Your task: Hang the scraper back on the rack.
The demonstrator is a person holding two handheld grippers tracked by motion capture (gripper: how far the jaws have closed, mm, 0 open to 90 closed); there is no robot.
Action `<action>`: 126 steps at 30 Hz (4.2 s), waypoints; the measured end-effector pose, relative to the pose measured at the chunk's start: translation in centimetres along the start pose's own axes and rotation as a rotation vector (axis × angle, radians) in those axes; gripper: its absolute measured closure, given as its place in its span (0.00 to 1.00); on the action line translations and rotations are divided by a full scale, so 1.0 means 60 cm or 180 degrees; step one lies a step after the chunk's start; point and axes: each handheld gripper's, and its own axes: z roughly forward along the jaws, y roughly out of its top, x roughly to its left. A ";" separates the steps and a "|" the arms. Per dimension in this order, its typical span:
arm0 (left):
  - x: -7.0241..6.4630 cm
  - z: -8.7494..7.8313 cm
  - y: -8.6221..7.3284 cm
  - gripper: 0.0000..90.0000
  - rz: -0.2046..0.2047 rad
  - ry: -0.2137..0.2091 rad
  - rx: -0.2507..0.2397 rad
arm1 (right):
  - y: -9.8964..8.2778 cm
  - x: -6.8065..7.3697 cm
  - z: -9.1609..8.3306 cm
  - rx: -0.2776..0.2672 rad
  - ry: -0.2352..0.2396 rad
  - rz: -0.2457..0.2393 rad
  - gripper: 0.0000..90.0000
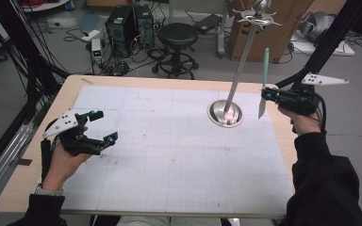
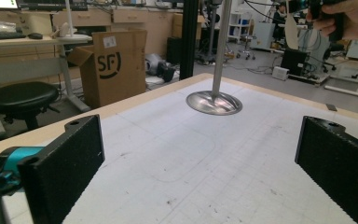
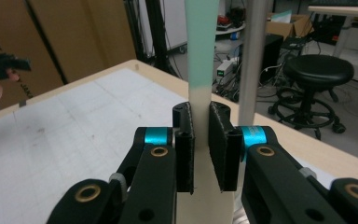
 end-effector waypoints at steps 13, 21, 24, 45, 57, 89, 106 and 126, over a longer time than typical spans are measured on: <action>0.004 -0.011 -0.002 0.02 -0.0039 0.0045 -0.0016 | 0.045 -0.041 -0.024 -0.0169 -0.0229 0.0130 0.90; 0.004 -0.013 -0.007 0.02 -0.0045 0.0067 0.0014 | 0.063 -0.049 -0.017 -0.0149 -0.0275 0.0096 0.90; 0.004 -0.015 -0.007 0.02 -0.0031 0.0066 0.0011 | 0.064 -0.051 -0.015 -0.0159 -0.0305 0.0105 0.90; 0.010 -0.027 -0.006 0.02 -0.0067 0.0114 -0.0035 | 0.074 -0.061 -0.003 -0.0153 -0.0360 0.0054 0.90; 0.011 -0.029 -0.007 0.02 -0.0077 0.0128 -0.0042 | 0.073 -0.058 0.013 -0.0119 -0.0269 0.0017 0.90; 0.027 -0.024 -0.016 0.02 -0.0181 0.0181 -0.0031 | -0.063 0.040 0.061 -0.0150 -0.0714 0.0086 0.00; 0.034 -0.007 -0.038 0.02 -0.0195 0.0234 0.0255 | -0.175 0.122 0.044 -0.0228 -0.0642 0.0039 0.00; 0.026 0.009 -0.052 0.02 -0.0065 0.0230 0.0571 | -0.264 0.119 0.021 -0.0155 -0.0615 0.0253 0.00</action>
